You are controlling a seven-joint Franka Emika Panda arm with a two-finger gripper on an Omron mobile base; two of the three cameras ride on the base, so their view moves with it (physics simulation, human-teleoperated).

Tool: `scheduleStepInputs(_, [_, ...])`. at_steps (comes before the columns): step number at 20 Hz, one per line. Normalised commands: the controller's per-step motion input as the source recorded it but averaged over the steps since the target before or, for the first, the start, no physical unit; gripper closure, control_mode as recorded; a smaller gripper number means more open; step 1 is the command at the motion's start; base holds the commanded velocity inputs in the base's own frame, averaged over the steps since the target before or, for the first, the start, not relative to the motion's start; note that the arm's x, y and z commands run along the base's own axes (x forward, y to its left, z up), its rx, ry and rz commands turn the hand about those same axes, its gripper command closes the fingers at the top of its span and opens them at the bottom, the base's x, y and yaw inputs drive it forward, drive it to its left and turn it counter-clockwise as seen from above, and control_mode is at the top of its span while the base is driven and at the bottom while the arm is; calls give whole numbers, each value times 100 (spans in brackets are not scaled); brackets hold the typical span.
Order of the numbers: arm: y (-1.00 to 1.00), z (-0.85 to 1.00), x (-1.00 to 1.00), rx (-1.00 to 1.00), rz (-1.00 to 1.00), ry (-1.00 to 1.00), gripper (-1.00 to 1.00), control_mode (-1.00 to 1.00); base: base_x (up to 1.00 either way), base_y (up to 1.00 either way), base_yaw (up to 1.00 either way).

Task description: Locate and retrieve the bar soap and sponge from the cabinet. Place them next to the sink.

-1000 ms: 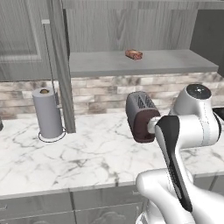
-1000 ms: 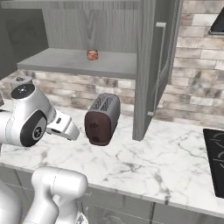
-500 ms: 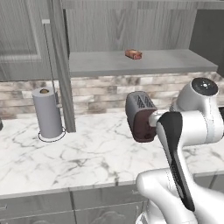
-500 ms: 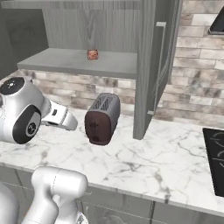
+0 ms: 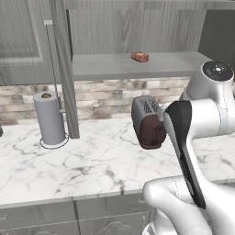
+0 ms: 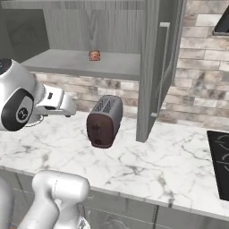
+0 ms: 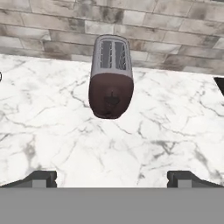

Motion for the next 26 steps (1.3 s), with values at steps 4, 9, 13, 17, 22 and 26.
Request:
scheduleStepInputs(4, [0, 43, 1, -8, 13, -1, -100, -100, 0, 0, 0])
scheduleStepInputs(9, [0, 12, 19, 7, 18, -15, -100, -100, 0, 0, 0])
scheduleStepInputs(13, [0, 32, 28, 7, 17, -15, -100, -100, 0, 0, 0])
scheduleStepInputs(17, [0, 51, 37, -1, 4, -1, -100, -100, 0, 0, 0])
scheduleStepInputs(22, [0, 9, 38, 1, -6, -3, -100, -100, 0, 0, 0])
scheduleStepInputs(26, [-11, -23, 40, 12, -15, -13, -100, -100, 0, 0, 0])
